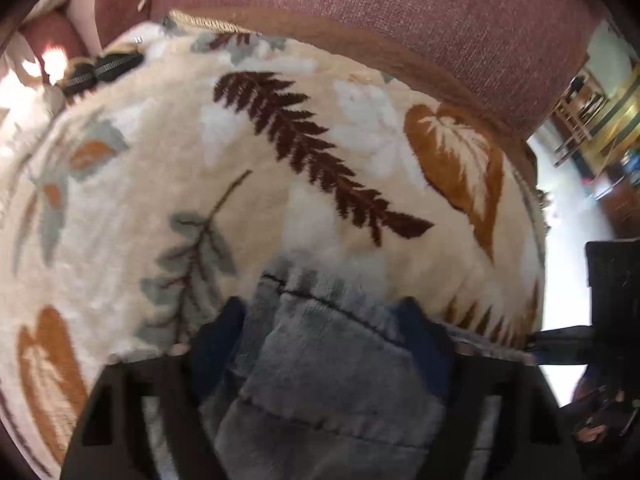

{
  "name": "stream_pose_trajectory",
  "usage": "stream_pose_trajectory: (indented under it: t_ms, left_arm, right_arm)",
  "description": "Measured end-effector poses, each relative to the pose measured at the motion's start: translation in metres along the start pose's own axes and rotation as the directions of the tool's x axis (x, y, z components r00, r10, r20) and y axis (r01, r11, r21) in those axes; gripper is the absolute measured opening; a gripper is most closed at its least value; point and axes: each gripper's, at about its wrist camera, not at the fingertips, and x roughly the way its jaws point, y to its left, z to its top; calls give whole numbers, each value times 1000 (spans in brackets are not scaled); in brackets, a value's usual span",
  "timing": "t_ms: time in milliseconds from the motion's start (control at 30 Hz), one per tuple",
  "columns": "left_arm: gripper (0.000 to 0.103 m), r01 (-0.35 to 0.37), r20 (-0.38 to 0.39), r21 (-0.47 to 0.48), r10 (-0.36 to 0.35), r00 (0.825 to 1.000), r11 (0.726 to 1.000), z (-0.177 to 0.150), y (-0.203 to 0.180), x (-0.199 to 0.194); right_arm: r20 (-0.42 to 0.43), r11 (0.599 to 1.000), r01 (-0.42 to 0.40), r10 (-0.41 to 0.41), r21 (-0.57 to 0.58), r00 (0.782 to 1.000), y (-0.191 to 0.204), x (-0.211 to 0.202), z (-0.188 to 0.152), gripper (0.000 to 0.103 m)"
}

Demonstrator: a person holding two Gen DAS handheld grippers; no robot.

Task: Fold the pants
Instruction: 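Grasp the folded jeans cuff with the left tool while the right tool holds it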

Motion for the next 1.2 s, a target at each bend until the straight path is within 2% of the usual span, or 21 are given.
stream_pose_trajectory:
  t_ms: [100,267,333,400,467,567,600,667,800,967,1133,1200]
  left_arm:
    - [69,10,7,12,-10,1000,1000,1,-2,0]
    - [54,17,16,-16,-17,1000,1000,0,3,-4]
    - [49,21,26,-30,-21,999,999,-2,6,-7]
    - [45,15,33,-39,-14,999,999,-4,8,-8]
    - [44,7,36,-43,-6,999,999,-4,7,-9]
    - [46,-20,31,-46,22,999,999,-6,4,-10]
    - [47,-32,30,-48,33,999,998,-5,2,-9]
    - [61,-61,22,-52,62,998,997,-3,0,-7]
    - [63,-53,21,-55,54,998,997,-2,2,-5]
    - [50,-57,51,-34,58,997,998,-2,-2,-2]
    - [44,-50,77,-63,55,996,997,-9,2,-6]
    - [42,-52,86,-73,58,995,996,-11,1,-7]
  right_arm:
    - [-4,1000,-3,3,-6,1000,1,1,1,75]
    - [-5,1000,-1,0,-18,1000,4,4,2,74]
    - [-2,1000,6,-6,-16,1000,4,5,2,69]
    - [-5,1000,15,-15,-8,1000,2,7,4,50]
    - [-17,1000,16,-16,8,1000,-4,10,5,41]
    - [-19,1000,21,-21,1,1000,-3,11,6,39]
    - [-19,1000,24,-24,-5,1000,-2,11,6,34]
    - [-26,999,31,-31,-13,999,-1,13,6,33]
    - [-35,1000,24,-24,2,999,-4,14,6,32]
    - [-50,1000,11,-11,9,999,-6,18,9,32]
    - [-50,1000,4,-3,12,999,-6,18,9,34]
    - [-47,1000,15,-15,-5,999,-4,17,9,26]
